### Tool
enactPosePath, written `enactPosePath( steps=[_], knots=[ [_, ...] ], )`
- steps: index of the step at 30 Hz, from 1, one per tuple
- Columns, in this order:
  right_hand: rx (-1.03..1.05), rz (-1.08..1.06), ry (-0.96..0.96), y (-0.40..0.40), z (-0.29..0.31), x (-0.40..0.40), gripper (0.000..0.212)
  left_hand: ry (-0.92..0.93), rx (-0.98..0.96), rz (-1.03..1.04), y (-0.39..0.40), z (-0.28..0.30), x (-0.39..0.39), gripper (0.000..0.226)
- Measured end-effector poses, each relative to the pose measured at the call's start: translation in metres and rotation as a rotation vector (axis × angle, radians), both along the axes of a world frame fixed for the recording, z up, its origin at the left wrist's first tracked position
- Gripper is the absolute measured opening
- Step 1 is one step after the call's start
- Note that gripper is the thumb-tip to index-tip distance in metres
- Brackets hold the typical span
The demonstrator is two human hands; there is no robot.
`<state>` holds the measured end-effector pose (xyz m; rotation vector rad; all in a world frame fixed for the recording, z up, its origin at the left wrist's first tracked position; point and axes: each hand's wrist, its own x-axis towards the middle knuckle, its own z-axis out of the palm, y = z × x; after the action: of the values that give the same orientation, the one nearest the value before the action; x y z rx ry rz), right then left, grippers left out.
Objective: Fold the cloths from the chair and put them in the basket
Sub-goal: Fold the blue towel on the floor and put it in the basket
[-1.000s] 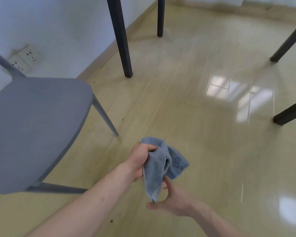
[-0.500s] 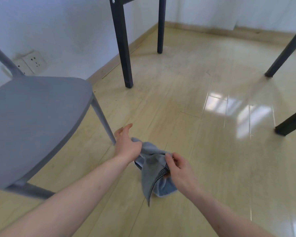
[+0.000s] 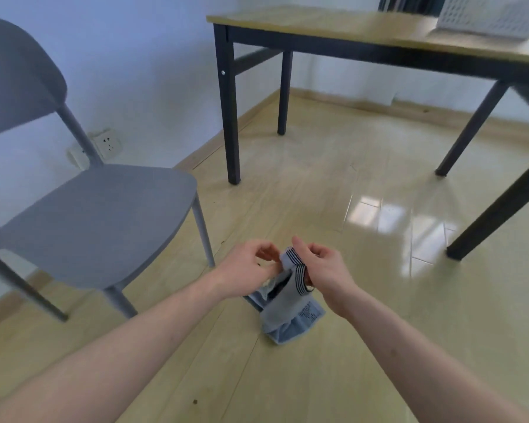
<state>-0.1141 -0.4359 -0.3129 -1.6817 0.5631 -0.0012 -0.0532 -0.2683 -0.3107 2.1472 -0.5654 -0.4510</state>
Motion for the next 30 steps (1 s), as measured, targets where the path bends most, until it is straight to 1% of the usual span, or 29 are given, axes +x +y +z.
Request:
enactPosePath(
  steps=[2,3,4,7,8,10,12,14,16,18,21,23,26,27,29,30],
  knots=[
    [0.041,0.002,-0.033,0.009,0.019,-0.026,0.064,0.014,-0.083,-0.034,0.008,0.018,-0.031,0.037],
    [0.061,0.001,-0.048,0.015,0.028,-0.04,0.067,0.004,-0.111,-0.04,0.012,0.026,-0.047,0.043],
    [0.077,0.007,-0.072,0.02,0.035,-0.053,0.064,-0.016,-0.13,-0.043,0.017,0.031,-0.06,0.041],
    [0.126,0.039,-0.125,0.035,0.047,-0.09,0.045,-0.069,-0.162,-0.038,0.032,0.039,-0.089,0.015],
    [0.143,0.064,-0.126,0.038,0.05,-0.101,0.044,-0.07,-0.182,-0.018,0.036,0.042,-0.096,0.011],
    [0.16,0.123,-0.126,0.043,0.055,-0.118,0.05,-0.082,-0.222,0.06,0.043,0.05,-0.105,0.011],
    [0.059,0.192,-0.093,0.043,0.053,-0.129,0.057,-0.107,-0.236,0.138,0.046,0.056,-0.106,0.009],
    [-0.059,0.314,-0.035,0.044,0.049,-0.139,0.053,-0.107,-0.249,0.164,0.049,0.06,-0.105,0.009],
    [-0.105,0.447,0.016,0.048,0.045,-0.147,0.053,-0.103,-0.248,0.151,0.051,0.059,-0.105,0.01],
    [-0.136,0.526,0.054,0.054,0.043,-0.153,0.044,-0.088,-0.262,0.143,0.052,0.06,-0.11,0.012],
    [-0.379,0.556,0.141,0.058,0.031,-0.155,0.024,-0.053,-0.353,0.147,0.053,0.063,-0.113,0.008],
    [-0.476,0.573,0.235,0.054,0.022,-0.157,0.015,-0.057,-0.391,0.166,0.057,0.066,-0.112,0.006],
    [-0.483,0.534,0.34,0.039,0.016,-0.159,0.023,-0.071,-0.385,0.227,0.064,0.065,-0.104,0.01],
    [-0.5,0.534,0.375,0.033,0.014,-0.159,0.022,-0.067,-0.382,0.274,0.066,0.065,-0.1,0.01],
    [-0.581,0.584,0.456,0.021,0.007,-0.16,0.018,-0.08,-0.369,0.375,0.074,0.061,-0.091,0.018],
    [-0.614,0.605,0.499,0.015,0.003,-0.16,0.021,-0.098,-0.334,0.413,0.078,0.06,-0.087,0.021]
  ],
)
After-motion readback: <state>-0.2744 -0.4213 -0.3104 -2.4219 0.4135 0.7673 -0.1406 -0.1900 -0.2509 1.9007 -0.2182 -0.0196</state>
